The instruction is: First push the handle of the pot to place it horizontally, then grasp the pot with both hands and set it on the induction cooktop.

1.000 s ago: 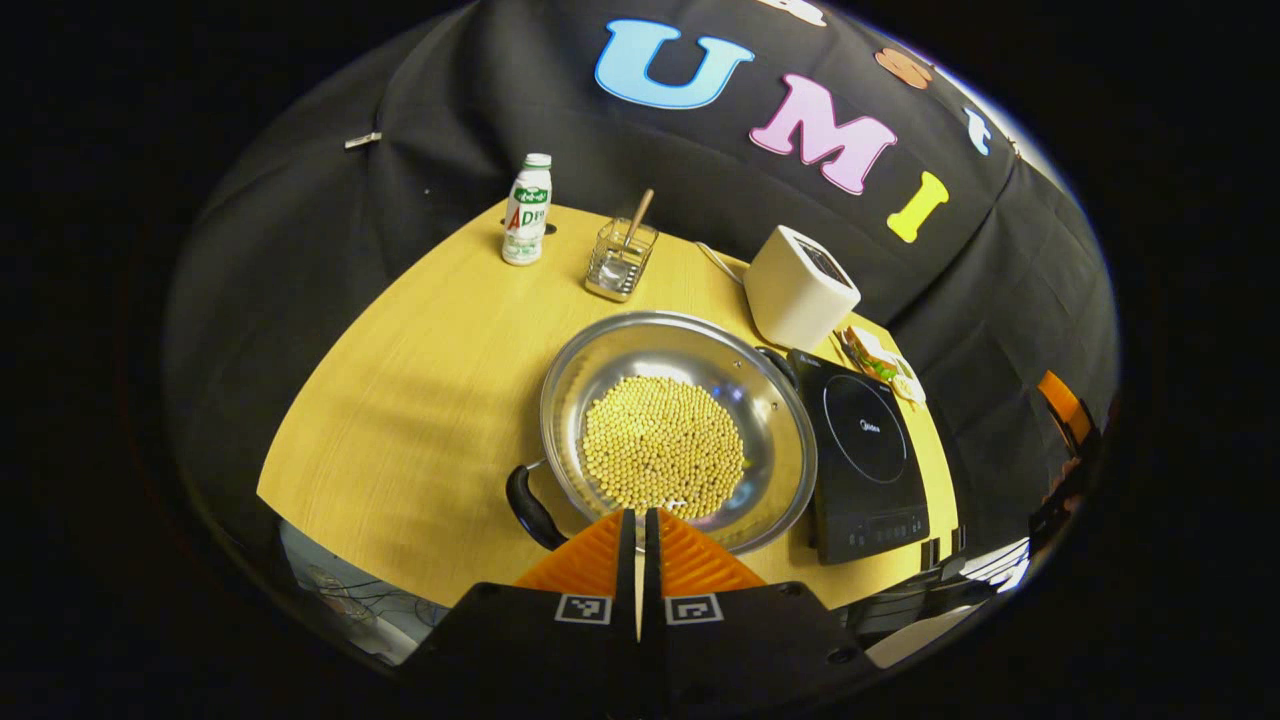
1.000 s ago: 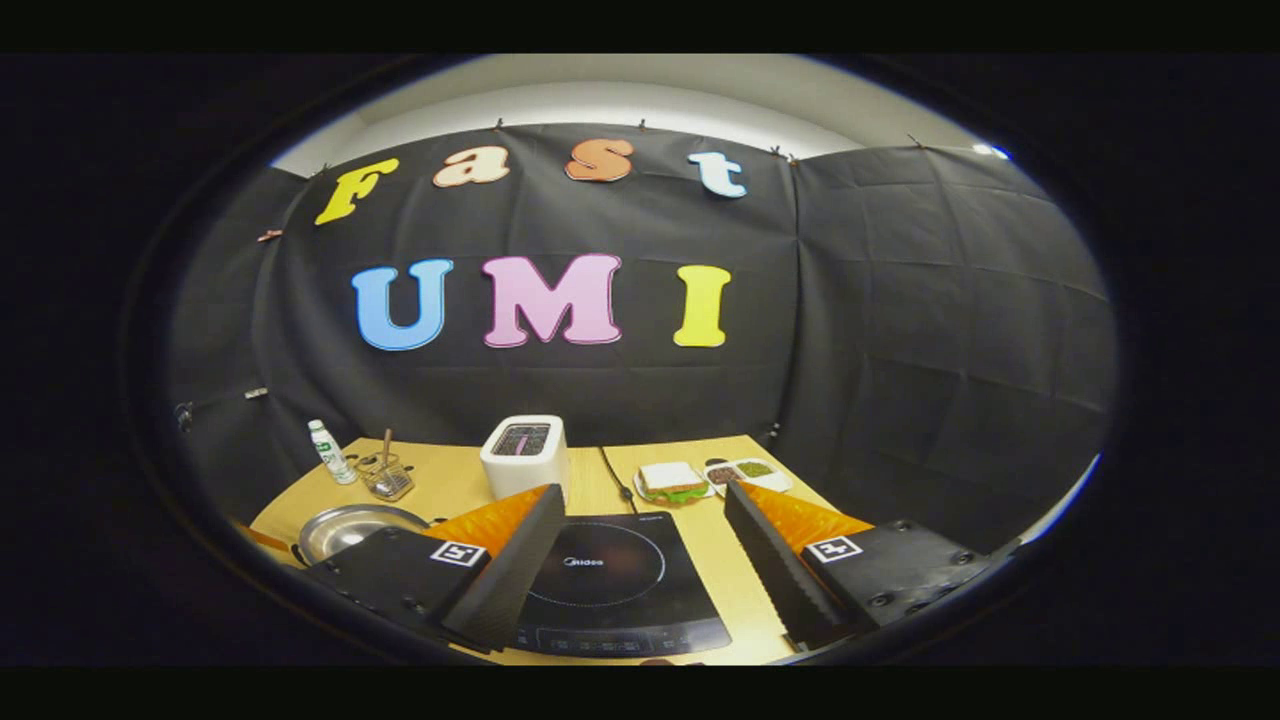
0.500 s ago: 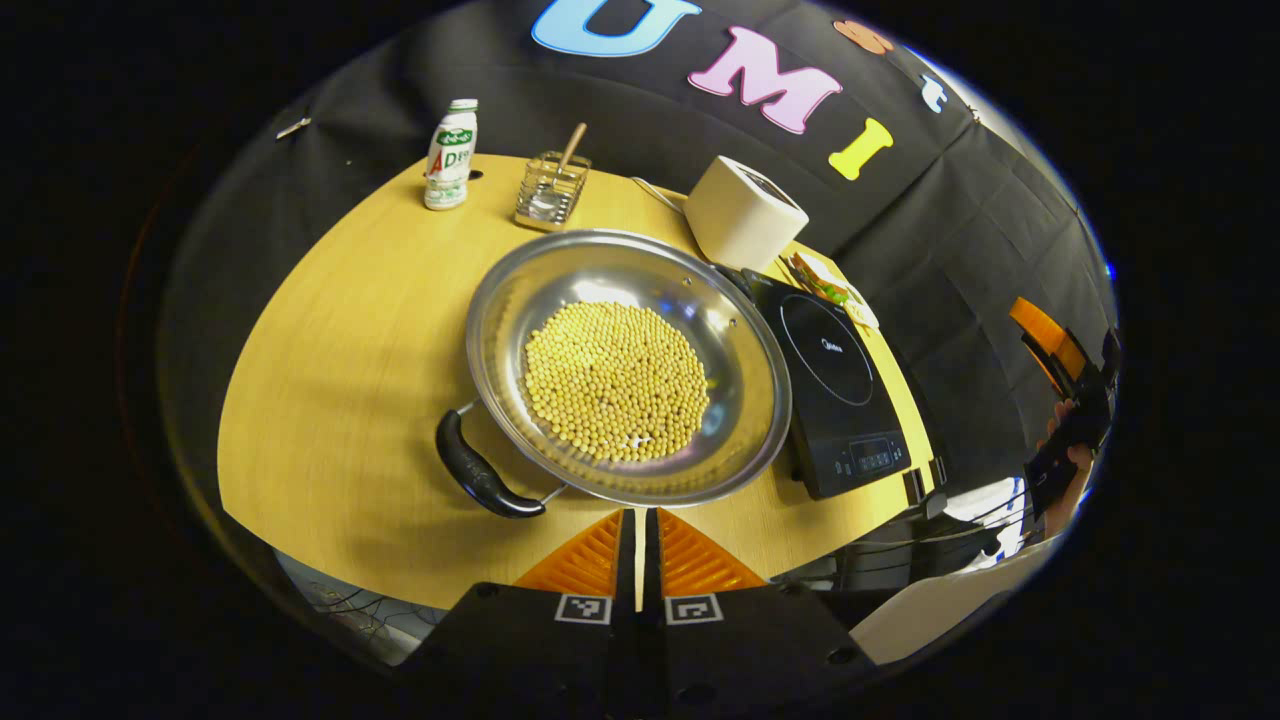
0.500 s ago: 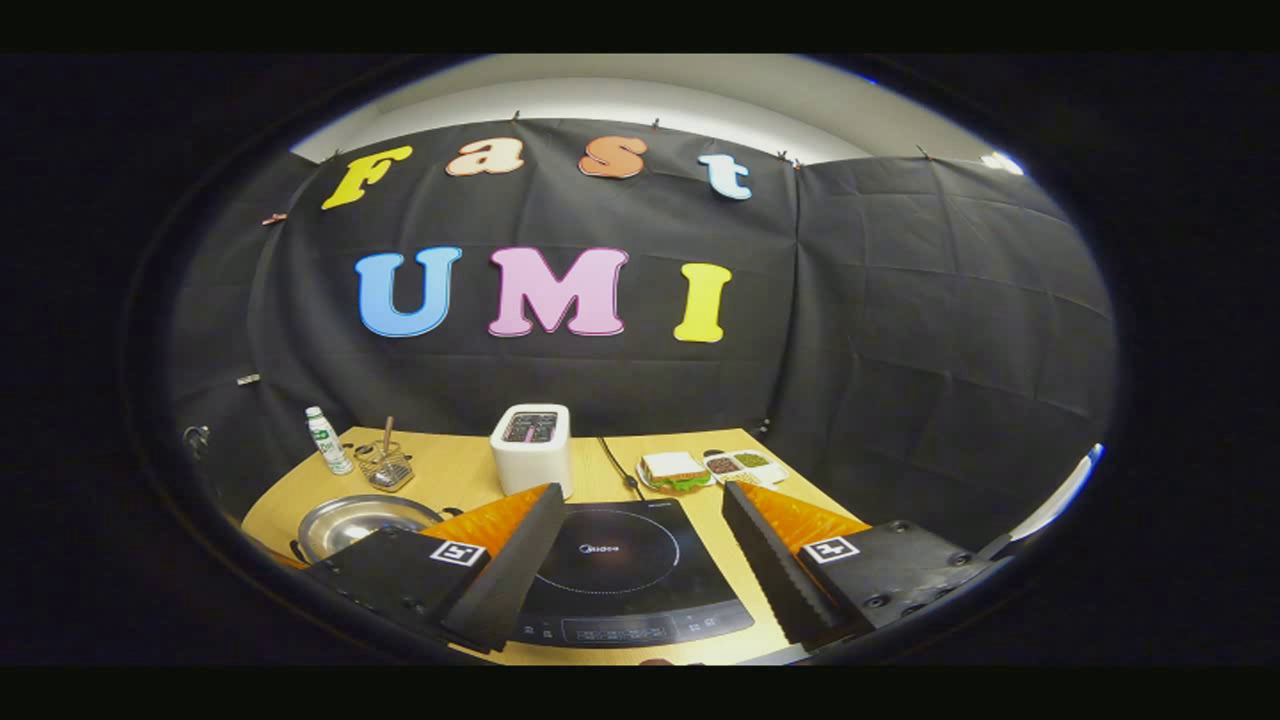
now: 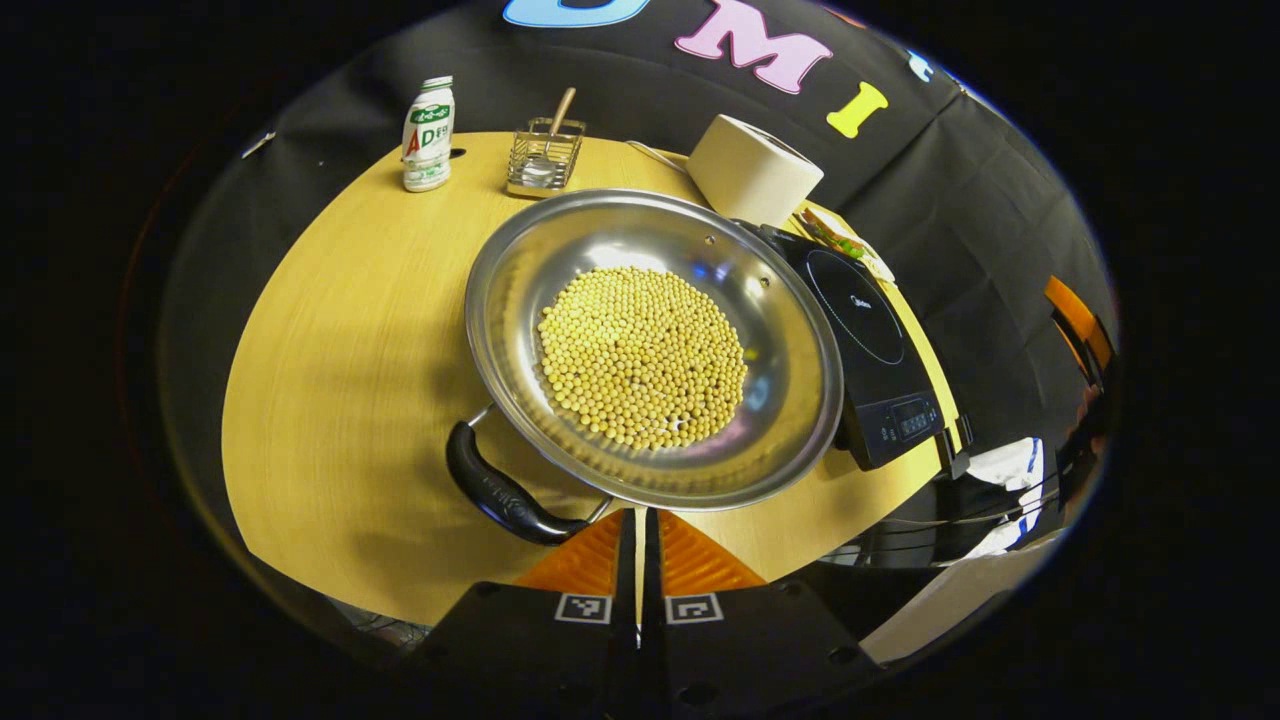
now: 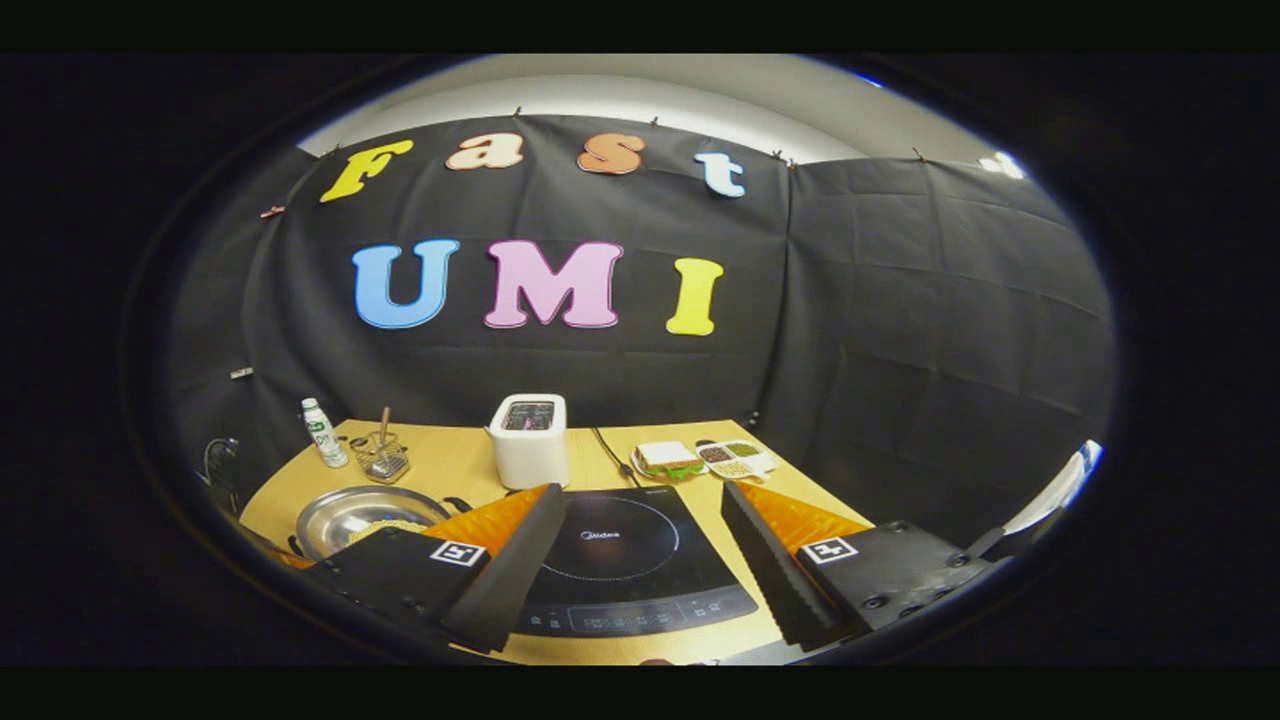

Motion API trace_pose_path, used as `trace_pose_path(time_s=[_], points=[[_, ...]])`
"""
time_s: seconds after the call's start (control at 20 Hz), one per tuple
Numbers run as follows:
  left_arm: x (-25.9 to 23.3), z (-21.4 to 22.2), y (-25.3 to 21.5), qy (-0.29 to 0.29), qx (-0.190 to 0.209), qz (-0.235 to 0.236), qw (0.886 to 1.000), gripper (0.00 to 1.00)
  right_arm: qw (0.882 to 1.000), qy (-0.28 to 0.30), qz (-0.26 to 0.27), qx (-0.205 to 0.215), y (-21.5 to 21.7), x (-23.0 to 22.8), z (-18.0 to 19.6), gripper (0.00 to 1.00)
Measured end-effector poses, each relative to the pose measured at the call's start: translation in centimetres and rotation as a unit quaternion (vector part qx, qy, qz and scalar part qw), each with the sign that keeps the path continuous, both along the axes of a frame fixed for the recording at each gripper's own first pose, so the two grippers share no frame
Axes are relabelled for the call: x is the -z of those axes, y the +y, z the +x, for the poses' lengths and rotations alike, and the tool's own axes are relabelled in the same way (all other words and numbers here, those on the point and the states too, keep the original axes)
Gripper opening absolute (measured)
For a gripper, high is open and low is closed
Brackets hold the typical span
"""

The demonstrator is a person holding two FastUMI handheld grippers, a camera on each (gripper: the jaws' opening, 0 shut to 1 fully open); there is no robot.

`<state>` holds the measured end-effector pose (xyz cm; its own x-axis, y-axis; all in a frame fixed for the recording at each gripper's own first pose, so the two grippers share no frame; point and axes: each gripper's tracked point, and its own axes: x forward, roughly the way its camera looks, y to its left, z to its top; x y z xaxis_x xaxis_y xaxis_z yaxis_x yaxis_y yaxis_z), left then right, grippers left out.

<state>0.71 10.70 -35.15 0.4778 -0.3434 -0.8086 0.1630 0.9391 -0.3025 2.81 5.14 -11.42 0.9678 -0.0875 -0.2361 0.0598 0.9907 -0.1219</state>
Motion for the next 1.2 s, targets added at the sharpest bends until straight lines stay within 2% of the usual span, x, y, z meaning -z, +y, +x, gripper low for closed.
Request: trace_pose_path(time_s=[0.45, 0.65, 0.95, 1.2], points=[[0.7, 1.6, 3.1, 0.001, 0.000, 0.046, 0.999, 0.05, 1.000, 0.001, 0.005, 0.004, 0.5, 0.3, 0.1, 0.98], [0.9, 2.8, 5.5, 0.003, -0.021, 0.058, 0.998, 0.05, 1.000, 0.003, 0.008, 0.014, 0.1, 0.4, 0.3, 0.98], [0.9, 5.1, 8.2, 0.010, -0.065, 0.047, 0.997, 0.05, 1.000, 0.003, 0.004, 0.018, 0.0, 0.5, 0.4, 0.98], [0.8, 6.8, 9.6, 0.009, -0.078, 0.055, 0.995, 0.05, 1.000, 0.008, 0.001, 0.020, -0.3, 0.7, 0.3, 0.98]])
